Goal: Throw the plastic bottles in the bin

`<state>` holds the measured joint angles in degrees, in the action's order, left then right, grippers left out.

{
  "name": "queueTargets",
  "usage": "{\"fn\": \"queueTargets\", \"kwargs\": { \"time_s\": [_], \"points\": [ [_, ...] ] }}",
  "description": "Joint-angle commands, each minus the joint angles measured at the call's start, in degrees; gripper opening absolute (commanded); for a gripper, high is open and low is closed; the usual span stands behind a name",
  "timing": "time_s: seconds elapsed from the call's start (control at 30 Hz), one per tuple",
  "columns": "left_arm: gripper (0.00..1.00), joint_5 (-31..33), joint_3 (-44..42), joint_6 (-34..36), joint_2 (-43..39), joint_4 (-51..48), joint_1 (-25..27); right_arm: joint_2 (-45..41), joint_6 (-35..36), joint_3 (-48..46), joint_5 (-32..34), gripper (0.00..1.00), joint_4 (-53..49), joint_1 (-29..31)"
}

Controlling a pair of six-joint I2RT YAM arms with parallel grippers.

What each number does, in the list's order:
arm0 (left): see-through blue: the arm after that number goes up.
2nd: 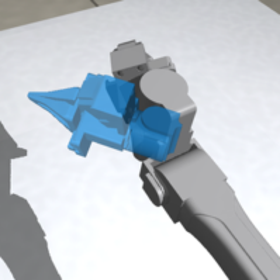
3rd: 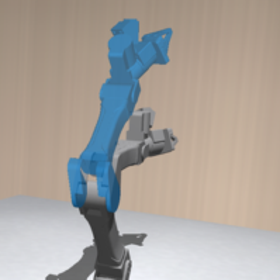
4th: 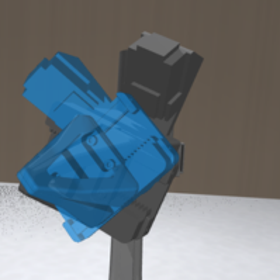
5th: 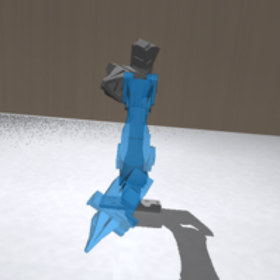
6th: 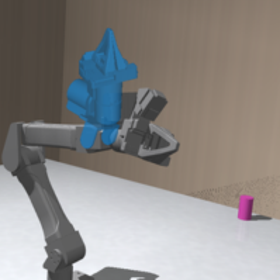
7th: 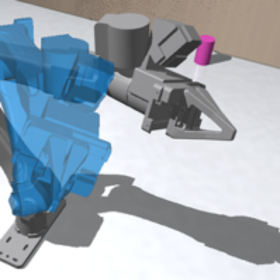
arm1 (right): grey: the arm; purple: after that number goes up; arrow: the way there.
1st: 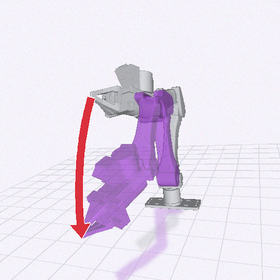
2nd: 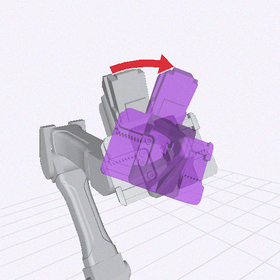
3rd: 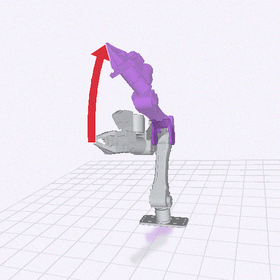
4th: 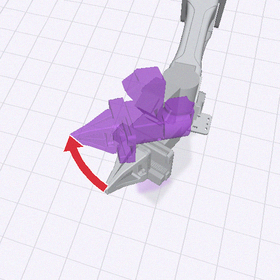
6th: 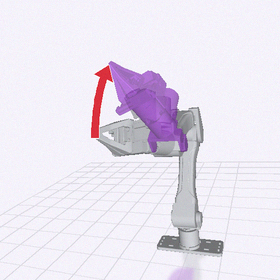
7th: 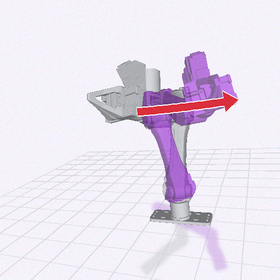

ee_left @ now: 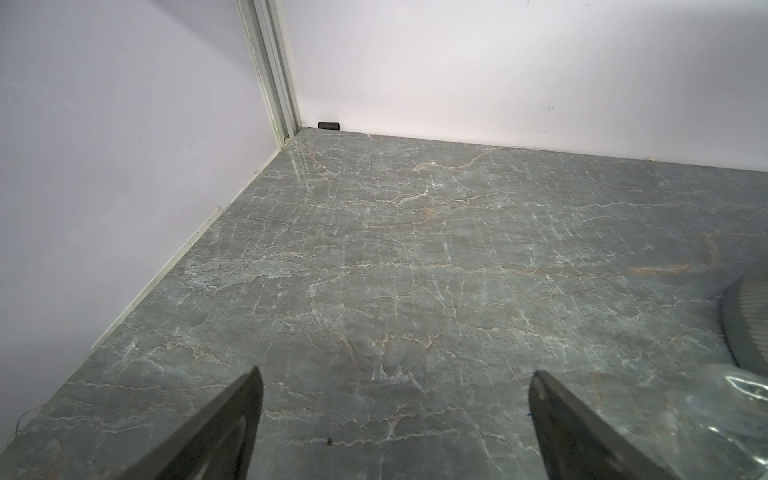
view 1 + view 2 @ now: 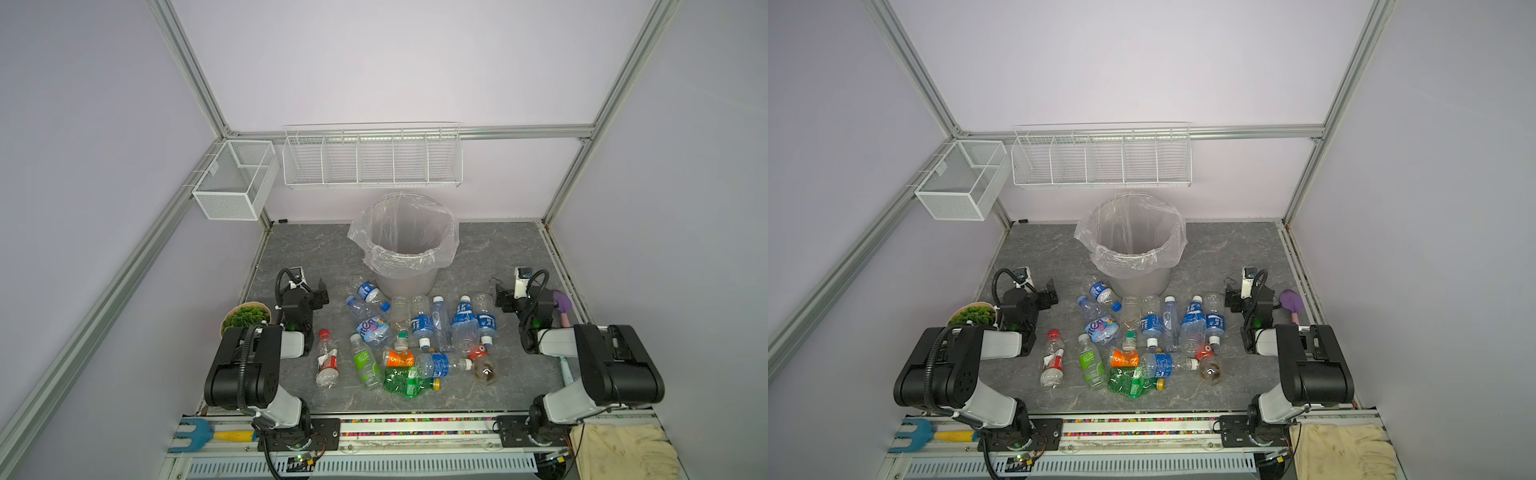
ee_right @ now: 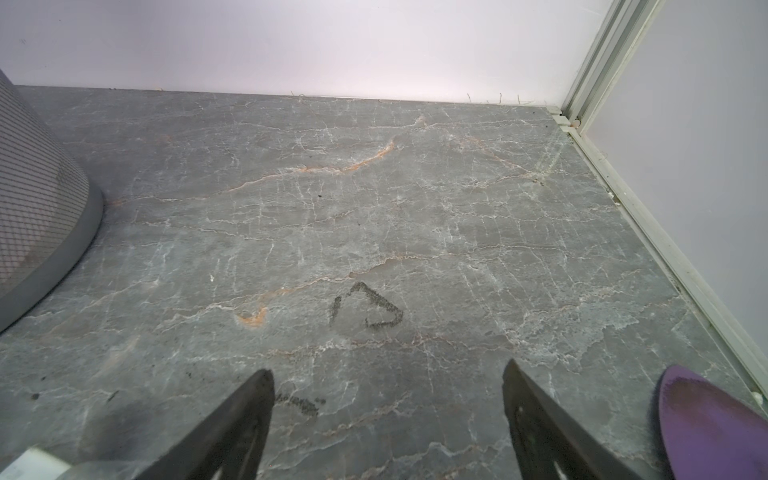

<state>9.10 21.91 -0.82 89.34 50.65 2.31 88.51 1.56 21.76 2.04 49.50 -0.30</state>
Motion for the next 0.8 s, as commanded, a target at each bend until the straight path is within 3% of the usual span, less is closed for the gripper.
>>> {"fn": "queueTargets", "kwargs": {
  "time_s": [0.0, 0.67, 0.73, 0.77],
  "points": [
    [0.99, -0.23, 1.01, -0.05, -0.66, 0.19, -0.12, -0.88, 0.73, 0.28, -0.55, 0.88, 0.51, -0.40],
    [0.99, -0.30, 1.20, -0.23, -0.57, -0.12, -0.14, -0.65, 0.60, 0.39, -0.24, 0.88, 0.28, -0.41],
    [0.99, -0.25, 1.08, -0.19, -0.65, -0.04, -0.18, -1.12, -0.02, 0.52, 3.00, 0.88, -0.35, -0.11],
    [0.99, 0.13, 1.12, -0.37, -0.70, 0.06, -0.20, -2.23, -0.44, 0.48, 8.06, 0.88, -0.27, 0.89]
  ]
}}
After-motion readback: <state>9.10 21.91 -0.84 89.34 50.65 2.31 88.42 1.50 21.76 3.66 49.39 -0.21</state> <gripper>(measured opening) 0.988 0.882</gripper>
